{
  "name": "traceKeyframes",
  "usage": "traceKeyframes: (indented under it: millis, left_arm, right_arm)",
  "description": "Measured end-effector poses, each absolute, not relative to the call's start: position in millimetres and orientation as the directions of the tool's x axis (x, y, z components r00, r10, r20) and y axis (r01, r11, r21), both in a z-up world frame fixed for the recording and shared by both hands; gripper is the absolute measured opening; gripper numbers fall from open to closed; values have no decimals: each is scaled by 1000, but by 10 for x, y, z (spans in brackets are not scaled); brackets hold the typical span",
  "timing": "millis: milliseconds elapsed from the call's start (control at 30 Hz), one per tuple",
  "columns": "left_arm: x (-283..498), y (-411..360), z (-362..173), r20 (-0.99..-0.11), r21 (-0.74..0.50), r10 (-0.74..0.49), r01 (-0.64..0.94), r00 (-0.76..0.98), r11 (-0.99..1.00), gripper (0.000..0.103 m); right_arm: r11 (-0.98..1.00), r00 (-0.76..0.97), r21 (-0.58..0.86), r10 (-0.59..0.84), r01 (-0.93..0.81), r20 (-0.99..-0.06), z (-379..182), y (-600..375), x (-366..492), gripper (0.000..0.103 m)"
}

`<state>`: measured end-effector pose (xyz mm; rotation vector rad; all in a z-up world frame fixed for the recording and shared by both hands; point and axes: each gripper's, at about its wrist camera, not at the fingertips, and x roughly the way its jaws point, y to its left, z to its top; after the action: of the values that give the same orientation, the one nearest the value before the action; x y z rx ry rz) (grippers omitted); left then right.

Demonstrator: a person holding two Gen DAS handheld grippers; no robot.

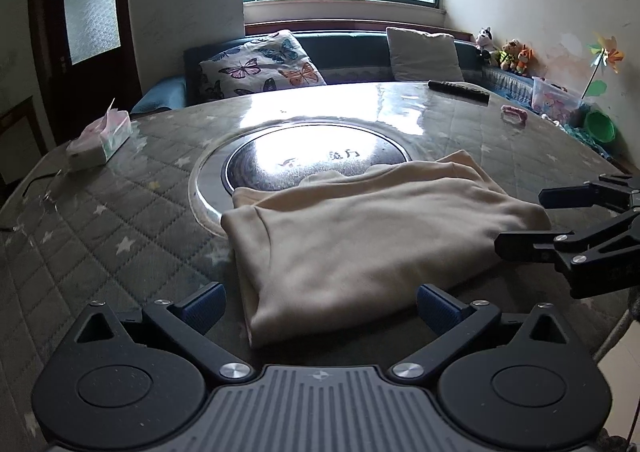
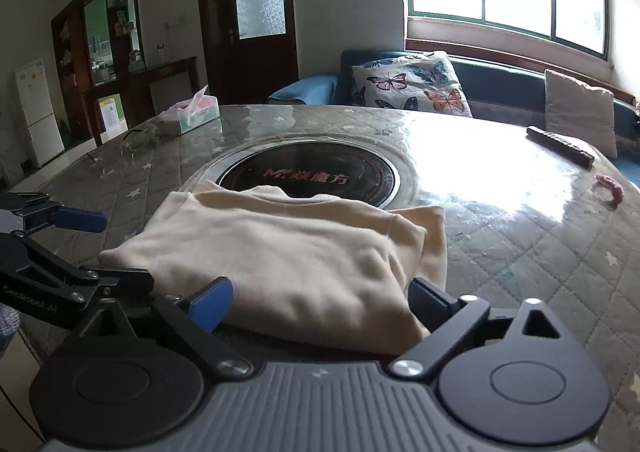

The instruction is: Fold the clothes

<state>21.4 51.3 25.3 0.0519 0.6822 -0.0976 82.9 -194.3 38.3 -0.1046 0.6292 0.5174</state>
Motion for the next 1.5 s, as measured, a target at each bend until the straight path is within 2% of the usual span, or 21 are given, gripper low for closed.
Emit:
traceKeyframes:
  millis: [133, 633, 800, 1033, 1100, 1267, 1333, 1433, 1500]
  left_arm:
    - [121, 466, 232, -641, 12, -71, 102, 764, 995, 103]
    - [-58, 331, 84, -697, 7, -32, 52, 717, 999, 103]
    - [3, 460, 123, -690, -1, -4, 5, 724, 1000, 103]
    - [149, 821, 303, -651, -87, 9, -86, 759, 993, 101]
    - [235, 919, 334, -643, -121, 5, -108, 766, 987, 98]
    - [489, 1109, 323, -657, -188, -20, -139, 754, 972, 76]
    - [577, 1152, 292, -668, -211, -38, -140, 743, 968, 73]
    - [696, 1169, 239, -682, -232, -69, -125, 728, 965, 71]
    - [759, 1155, 211, -691, -234, -81, -116, 719, 965, 67]
  right_arm:
    - [872, 688, 67, 428, -486, -586, 367, -1950, 752, 103]
    - [903, 704, 27, 354, -430, -615, 242, -2010, 529, 103]
    - [912, 714, 29, 340, -409, -612, 235, -2038, 560, 103]
    - [924, 720, 75, 342, -376, -604, 249, -2161, 689, 103]
    - [926, 727, 82, 341, -368, -596, 264, -2176, 748, 103]
    - [928, 737, 89, 342, -361, -583, 313, -2194, 918, 102]
    - [929, 741, 101, 346, -355, -576, 338, -2209, 997, 100]
    - [928, 732, 139, 359, -345, -579, 341, -2253, 1158, 92]
    - [929, 726, 167, 364, -332, -584, 324, -2289, 1282, 82]
